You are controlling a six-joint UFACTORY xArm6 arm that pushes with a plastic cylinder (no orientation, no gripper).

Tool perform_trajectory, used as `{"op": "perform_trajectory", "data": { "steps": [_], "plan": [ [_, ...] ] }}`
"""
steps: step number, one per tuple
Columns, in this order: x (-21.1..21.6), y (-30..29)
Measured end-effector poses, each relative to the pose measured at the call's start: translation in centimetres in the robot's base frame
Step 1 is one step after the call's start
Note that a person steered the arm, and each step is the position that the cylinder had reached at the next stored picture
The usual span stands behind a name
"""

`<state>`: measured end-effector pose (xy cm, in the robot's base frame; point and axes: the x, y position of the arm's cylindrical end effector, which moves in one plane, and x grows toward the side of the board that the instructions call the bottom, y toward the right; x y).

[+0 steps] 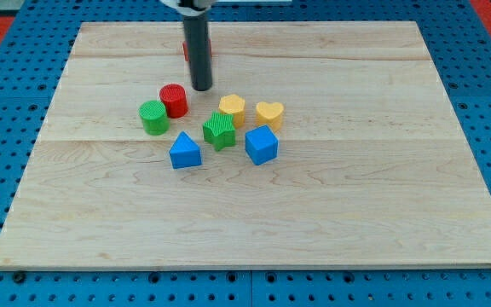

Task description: Touch the bottom right of green circle

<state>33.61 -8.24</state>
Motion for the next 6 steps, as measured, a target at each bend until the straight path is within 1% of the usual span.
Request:
{"op": "perform_trajectory", "data": {
  "steps": [1, 2, 3, 4, 5, 6],
  "plan": [
    [-1.2, -4.3],
    [-4.0, -7.4],
    [-8.8, -8.8],
    [-12.1, -5.3],
    [-11.5, -0.7],
    [-8.7, 1.9]
  ]
}}
